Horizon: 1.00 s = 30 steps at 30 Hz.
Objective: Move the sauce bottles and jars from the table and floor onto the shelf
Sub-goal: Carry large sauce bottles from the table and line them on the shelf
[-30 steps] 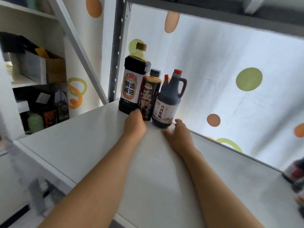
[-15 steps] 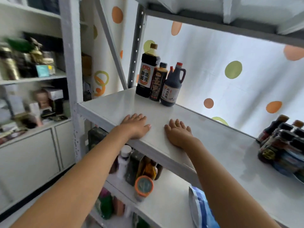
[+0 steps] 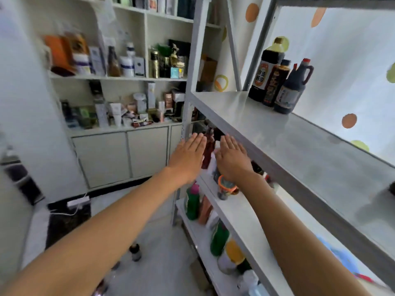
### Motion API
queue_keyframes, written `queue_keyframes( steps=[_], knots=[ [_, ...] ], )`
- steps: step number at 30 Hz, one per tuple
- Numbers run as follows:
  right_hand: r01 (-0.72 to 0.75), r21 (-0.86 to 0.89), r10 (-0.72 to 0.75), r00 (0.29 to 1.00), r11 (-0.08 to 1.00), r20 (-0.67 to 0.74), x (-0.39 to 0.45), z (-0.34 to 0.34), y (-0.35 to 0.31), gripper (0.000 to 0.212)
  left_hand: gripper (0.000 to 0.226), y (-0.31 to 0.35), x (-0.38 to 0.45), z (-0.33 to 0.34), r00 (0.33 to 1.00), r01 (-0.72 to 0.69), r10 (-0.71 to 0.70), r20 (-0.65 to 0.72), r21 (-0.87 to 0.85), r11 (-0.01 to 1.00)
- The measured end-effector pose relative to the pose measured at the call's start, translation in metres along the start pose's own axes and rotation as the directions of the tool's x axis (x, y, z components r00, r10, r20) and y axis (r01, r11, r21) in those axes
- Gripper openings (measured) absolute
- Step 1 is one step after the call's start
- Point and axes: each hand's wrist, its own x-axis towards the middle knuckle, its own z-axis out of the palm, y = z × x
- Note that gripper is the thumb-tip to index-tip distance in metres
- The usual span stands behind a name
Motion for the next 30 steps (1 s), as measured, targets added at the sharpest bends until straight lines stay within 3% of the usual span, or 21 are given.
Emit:
queue_keyframes(
  steps=[6, 11, 14, 21, 24, 30],
  knots=[
    [0.235, 0.17, -0.238, 0.971, 0.957, -0.004, -0.038, 0.036, -0.096, 0.059, 0.064, -0.045, -0.108, -0.015, 0.972, 0.234, -0.234, -0.031, -0.009, 0.972],
    [0.435, 0.269, -0.45, 0.893, 0.859, -0.007, -0.081, 0.049, -0.193, 0.059, 0.066, -0.085, -0.221, -0.018, 0.89, 0.456, -0.454, -0.041, 0.105, 0.884],
    [0.532, 0.333, -0.563, 0.826, 0.779, -0.002, -0.119, 0.058, -0.255, 0.058, 0.068, -0.11, -0.301, -0.02, 0.802, 0.597, -0.594, -0.063, 0.088, 0.797],
    [0.753, 0.326, -0.794, 0.607, 0.571, -0.011, -0.237, 0.079, -0.395, 0.057, 0.065, -0.137, -0.485, -0.038, 0.598, 0.801, -0.795, -0.098, 0.051, 0.596],
    [0.846, 0.32, -0.89, 0.456, 0.426, -0.022, -0.318, 0.084, -0.463, 0.057, 0.061, -0.143, -0.591, -0.048, 0.485, 0.874, -0.863, -0.138, 0.047, 0.484],
    [0.92, 0.327, -0.968, 0.246, 0.218, -0.046, -0.449, 0.101, -0.568, 0.056, 0.064, -0.135, -0.759, -0.051, 0.256, 0.966, -0.952, -0.168, 0.021, 0.256]
  ],
)
